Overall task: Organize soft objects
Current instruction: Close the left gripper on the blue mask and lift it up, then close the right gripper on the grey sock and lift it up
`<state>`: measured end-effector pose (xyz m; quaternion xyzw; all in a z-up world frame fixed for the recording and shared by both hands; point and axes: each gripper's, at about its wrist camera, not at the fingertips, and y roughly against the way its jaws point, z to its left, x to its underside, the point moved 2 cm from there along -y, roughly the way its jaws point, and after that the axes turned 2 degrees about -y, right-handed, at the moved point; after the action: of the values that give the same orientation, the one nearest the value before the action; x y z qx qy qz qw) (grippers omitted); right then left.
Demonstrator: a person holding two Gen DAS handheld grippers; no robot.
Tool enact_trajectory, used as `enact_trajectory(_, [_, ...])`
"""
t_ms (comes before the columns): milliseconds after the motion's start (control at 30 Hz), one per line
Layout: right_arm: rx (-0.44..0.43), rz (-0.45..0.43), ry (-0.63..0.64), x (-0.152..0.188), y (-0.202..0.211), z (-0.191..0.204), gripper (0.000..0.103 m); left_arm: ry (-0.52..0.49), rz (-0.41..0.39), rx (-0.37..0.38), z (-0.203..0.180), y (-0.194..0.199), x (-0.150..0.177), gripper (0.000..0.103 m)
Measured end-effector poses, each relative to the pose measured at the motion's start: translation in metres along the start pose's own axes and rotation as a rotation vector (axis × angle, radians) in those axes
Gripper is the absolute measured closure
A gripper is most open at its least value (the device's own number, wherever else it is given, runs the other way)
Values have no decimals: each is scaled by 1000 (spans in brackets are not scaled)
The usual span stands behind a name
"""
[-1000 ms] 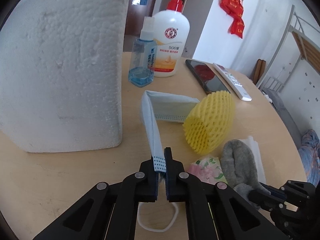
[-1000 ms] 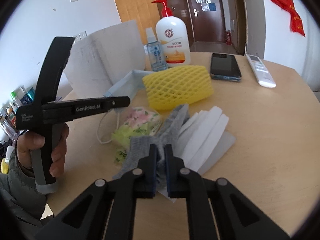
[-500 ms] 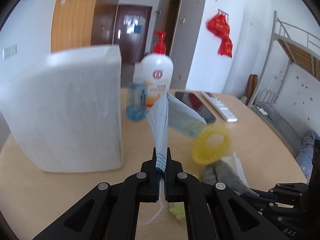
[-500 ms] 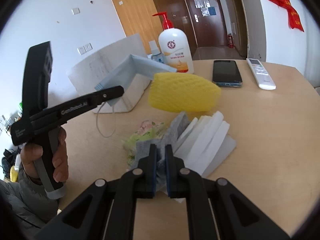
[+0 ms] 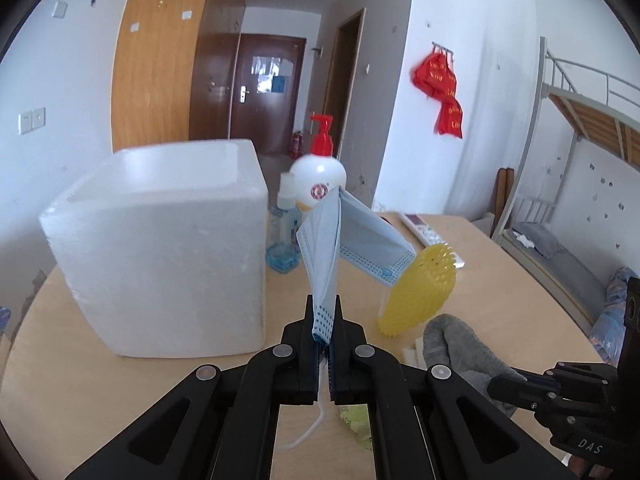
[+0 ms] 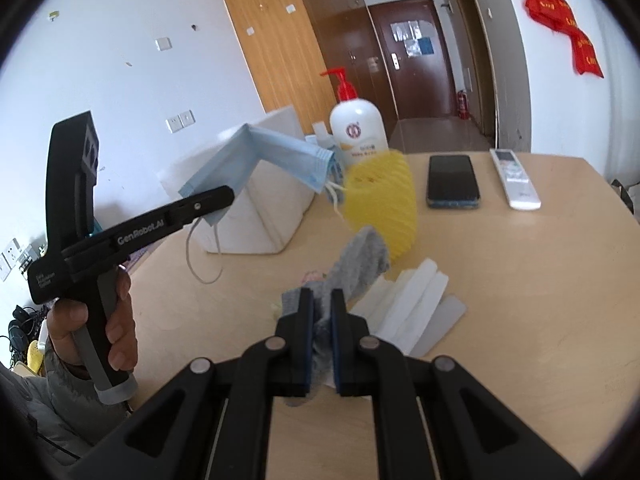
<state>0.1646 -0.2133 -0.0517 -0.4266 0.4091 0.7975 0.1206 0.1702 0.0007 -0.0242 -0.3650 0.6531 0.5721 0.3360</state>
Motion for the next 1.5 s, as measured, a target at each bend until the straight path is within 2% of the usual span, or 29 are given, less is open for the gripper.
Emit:
enact_trajectory(300, [-12,-56,11,-6,16,10,93,-12,-73,-36,2,30,-10,100])
enact_trajectory(633, [-20,-128,49,-14,35,28,93,-9,-102,-62,4,57,-7,100])
enact_trajectory(967, [-37,-193,85,-18,51,40,93,-12,-150,-120,2,86,-6,100])
enact_trajectory(1267, [-54,-102,96,3,36,41,93,-9,-138,-149,10,89,3,100])
enact_trajectory(1500, [59,19,197,38,27,46,92,2,-148,-141,14,93,5,100])
